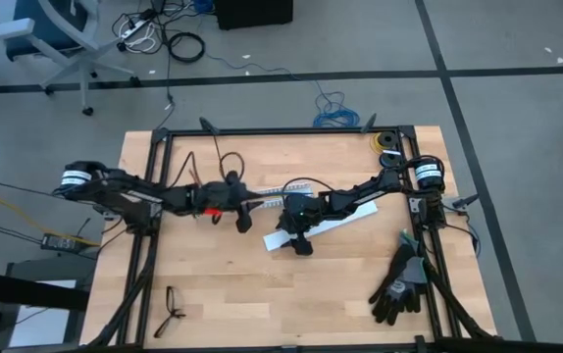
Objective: Ziptie cables
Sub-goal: Close the white cable duct with the white cable duct cover
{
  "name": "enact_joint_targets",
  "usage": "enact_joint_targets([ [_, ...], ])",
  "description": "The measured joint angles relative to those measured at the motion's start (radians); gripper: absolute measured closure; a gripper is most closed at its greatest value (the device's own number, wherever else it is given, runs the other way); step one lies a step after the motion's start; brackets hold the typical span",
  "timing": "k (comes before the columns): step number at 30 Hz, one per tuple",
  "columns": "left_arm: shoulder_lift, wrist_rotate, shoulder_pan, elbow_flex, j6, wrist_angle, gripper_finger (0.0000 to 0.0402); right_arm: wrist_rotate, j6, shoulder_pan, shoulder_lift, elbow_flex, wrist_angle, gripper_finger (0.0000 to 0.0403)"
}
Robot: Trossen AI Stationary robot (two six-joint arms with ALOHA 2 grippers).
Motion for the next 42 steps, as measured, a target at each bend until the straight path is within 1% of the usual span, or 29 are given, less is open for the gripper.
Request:
enact_joint_targets([
  [2, 0.041, 0.070, 0.045, 0.040, 0.029, 0.000, 0.0294, 0.000, 0.020, 0.000, 0.000, 0.000, -0.001, 0.0096],
  [6, 0.121, 0.152, 0.126, 0.131, 0.074, -0.004, 0.0294, 0.001, 0.064, 0.000, 0.000, 0.000, 0.002, 0.0096],
  [8, 0.161, 0.219, 0.168, 0.178, 0.112, -0.019, 0.0294, 0.001, 0.084, 0.000, 0.000, -0.001, 0.005, 0.0096],
  [11, 0.229, 0.332, 0.220, 0.279, 0.168, -0.086, 0.0294, 0.001, 0.110, 0.000, 0.000, -0.001, 0.011, 0.0096],
  [13, 0.279, 0.369, 0.242, 0.354, 0.212, -0.166, 0.0294, 0.001, 0.132, 0.000, 0.001, -0.002, 0.019, 0.0096],
  [17, 0.352, 0.395, 0.253, 0.468, 0.293, -0.397, 0.0294, 0.002, 0.175, 0.000, 0.002, -0.004, 0.053, 0.0096],
  [19, 0.369, 0.393, 0.252, 0.499, 0.356, -0.504, 0.0294, 0.002, 0.186, 0.000, 0.003, -0.005, 0.064, 0.0096],
  [20, 0.375, 0.386, 0.251, 0.505, 0.377, -0.532, 0.0294, 0.003, 0.187, 0.000, 0.003, -0.005, 0.067, 0.0096],
  [26, 0.380, 0.333, 0.252, 0.502, 0.388, -0.546, 0.0294, 0.004, 0.189, 0.000, 0.004, -0.005, 0.072, 0.0096],
  [32, 0.381, 0.331, 0.250, 0.511, 0.408, -0.553, 0.0294, 0.024, 0.208, 0.001, 0.004, -0.005, 0.075, 0.0096],
  [34, 0.379, 0.331, 0.250, 0.525, 0.408, -0.563, 0.0294, 0.043, 0.208, 0.002, 0.004, -0.005, 0.077, 0.0096],
  [38, 0.366, 0.331, 0.250, 0.565, 0.409, -0.595, 0.0294, 0.054, 0.222, 0.002, 0.004, -0.004, 0.079, 0.0096],
  [42, 0.364, 0.326, 0.252, 0.587, 0.432, -0.593, 0.0294, 0.059, 0.235, 0.002, 0.004, -0.004, 0.081, 0.0096],
])
